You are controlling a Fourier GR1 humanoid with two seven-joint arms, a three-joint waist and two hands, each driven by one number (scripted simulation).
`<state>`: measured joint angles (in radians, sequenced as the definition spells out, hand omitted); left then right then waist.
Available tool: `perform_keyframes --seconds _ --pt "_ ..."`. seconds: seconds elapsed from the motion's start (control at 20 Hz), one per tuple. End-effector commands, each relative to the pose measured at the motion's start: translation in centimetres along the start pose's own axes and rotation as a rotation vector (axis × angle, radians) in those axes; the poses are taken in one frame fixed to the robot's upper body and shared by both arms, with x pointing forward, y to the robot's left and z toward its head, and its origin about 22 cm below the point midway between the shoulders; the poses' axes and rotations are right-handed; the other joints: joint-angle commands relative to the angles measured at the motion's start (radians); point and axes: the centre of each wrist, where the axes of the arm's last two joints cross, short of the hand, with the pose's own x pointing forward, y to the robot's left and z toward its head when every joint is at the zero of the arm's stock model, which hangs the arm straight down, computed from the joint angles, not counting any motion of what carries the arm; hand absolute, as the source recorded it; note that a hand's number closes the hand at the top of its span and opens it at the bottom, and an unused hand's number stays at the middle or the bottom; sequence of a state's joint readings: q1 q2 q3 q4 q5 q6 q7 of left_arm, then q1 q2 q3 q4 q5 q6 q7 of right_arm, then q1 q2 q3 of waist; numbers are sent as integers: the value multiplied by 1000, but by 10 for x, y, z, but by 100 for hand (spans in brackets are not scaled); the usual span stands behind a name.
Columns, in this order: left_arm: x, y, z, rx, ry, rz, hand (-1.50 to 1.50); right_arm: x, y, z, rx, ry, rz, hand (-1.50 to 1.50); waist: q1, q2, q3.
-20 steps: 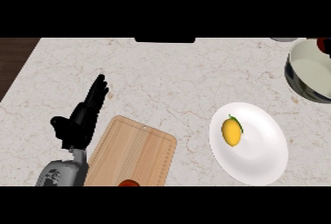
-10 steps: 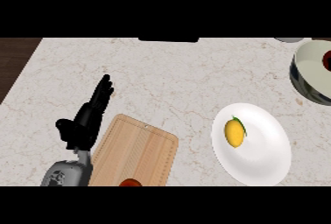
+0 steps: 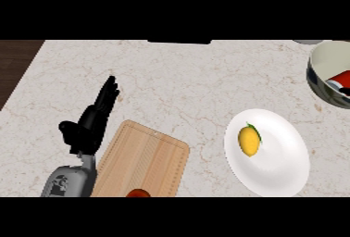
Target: Pick the can from the plate and place it in the bowl
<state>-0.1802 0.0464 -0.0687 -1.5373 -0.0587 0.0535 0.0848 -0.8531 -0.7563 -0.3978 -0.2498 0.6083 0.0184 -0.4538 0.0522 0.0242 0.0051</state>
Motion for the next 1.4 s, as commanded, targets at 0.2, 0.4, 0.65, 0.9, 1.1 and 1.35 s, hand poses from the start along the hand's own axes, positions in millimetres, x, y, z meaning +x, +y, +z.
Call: perform_keyframes --seconds 0.2,0.4,0.65,0.9,1.1,1.35 --pt "11 -10 -1 -14 -3 16 0 1 -27 0 -153 -150 -234 -150 1 -3 1" --pt "-2 2 9 12 14 27 0 -10 -37 8 -213 -138 -336 -150 -7 -7 -1" --pt "4 -1 -6 35 32 10 0 -21 -78 22 -182 -100 -439 -150 -22 -7 -1" --pt "-3 19 1 14 17 4 0 -28 -96 32 -150 -95 -547 -150 -21 -10 -2" --pt "-7 -2 4 8 3 13 0 -59 -90 56 -103 -121 -601 -150 -24 -9 -1" --pt "-7 18 5 31 11 1 0 -80 -87 75 -54 -150 -608 -150 -24 -10 0"
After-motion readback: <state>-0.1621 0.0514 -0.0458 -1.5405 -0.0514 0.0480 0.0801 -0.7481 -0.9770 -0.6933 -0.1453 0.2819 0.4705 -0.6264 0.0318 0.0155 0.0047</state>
